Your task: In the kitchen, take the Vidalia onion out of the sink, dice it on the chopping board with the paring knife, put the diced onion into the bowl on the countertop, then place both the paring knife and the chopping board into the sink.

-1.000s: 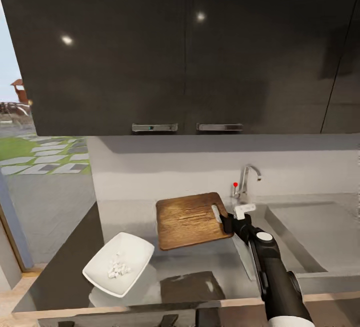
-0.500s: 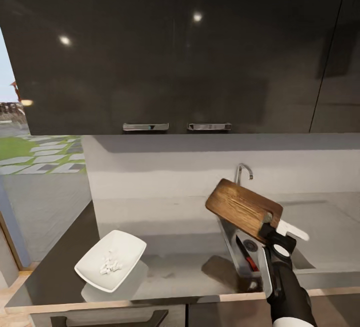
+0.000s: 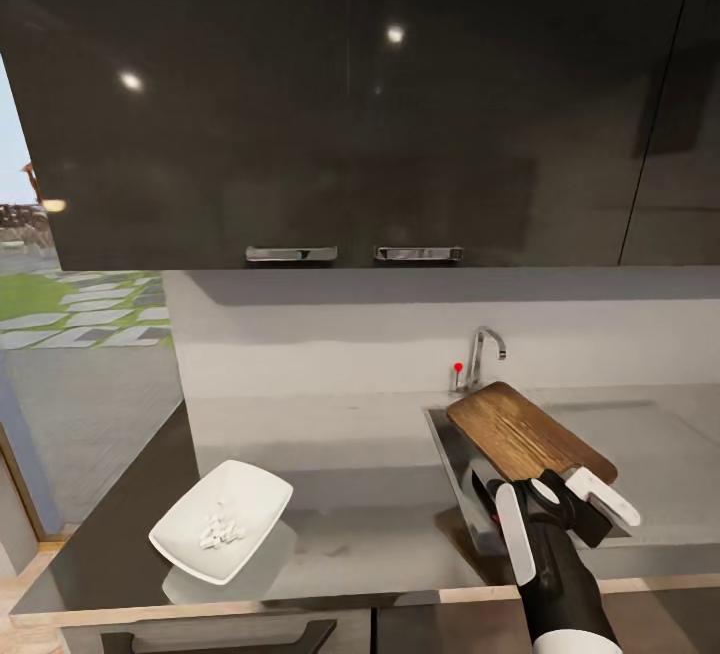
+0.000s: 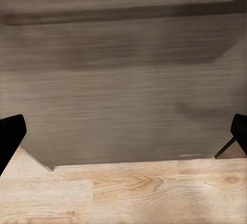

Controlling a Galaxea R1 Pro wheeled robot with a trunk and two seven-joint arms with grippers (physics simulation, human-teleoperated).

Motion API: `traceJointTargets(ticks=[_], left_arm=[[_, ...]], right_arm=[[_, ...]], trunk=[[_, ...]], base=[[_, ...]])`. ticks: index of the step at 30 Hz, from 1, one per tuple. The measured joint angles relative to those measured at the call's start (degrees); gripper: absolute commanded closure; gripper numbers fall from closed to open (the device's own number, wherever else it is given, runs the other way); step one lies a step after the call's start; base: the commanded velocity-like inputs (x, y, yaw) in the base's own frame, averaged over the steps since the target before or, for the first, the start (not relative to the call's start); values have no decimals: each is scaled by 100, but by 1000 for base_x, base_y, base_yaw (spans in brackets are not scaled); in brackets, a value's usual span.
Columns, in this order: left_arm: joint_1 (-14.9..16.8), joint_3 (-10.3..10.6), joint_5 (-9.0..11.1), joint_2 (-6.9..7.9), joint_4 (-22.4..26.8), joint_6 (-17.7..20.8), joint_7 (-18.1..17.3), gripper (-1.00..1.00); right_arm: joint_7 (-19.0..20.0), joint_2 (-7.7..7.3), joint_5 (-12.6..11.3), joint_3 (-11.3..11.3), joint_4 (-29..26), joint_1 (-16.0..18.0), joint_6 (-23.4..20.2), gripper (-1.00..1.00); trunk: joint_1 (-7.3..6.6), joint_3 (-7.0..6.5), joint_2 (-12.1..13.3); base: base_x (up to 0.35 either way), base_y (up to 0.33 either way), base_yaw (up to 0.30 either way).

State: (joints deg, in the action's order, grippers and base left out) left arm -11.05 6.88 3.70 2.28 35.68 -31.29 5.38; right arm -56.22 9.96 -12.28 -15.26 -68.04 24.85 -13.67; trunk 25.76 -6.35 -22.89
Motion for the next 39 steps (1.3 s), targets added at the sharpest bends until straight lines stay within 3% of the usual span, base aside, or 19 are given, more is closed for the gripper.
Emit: traceJointTargets(ticks=[14, 28, 39], left_arm=[[0, -7, 2, 0, -6, 0, 0, -100], [0, -7, -1, 0, -14, 3, 0, -100], [0, -7, 5, 0, -15, 5, 0, -100]], right_arm=[[-589, 0, -118, 2, 138, 0, 8, 100], [-606, 0, -100, -12, 422, 1, 36, 100], [-600, 0, -176, -23, 423, 1, 36, 100]], trunk=[[0, 45, 1], [-1, 175, 0], [-3, 278, 0]], base=[[2, 0, 0], [69, -1, 0], [249, -35, 0]])
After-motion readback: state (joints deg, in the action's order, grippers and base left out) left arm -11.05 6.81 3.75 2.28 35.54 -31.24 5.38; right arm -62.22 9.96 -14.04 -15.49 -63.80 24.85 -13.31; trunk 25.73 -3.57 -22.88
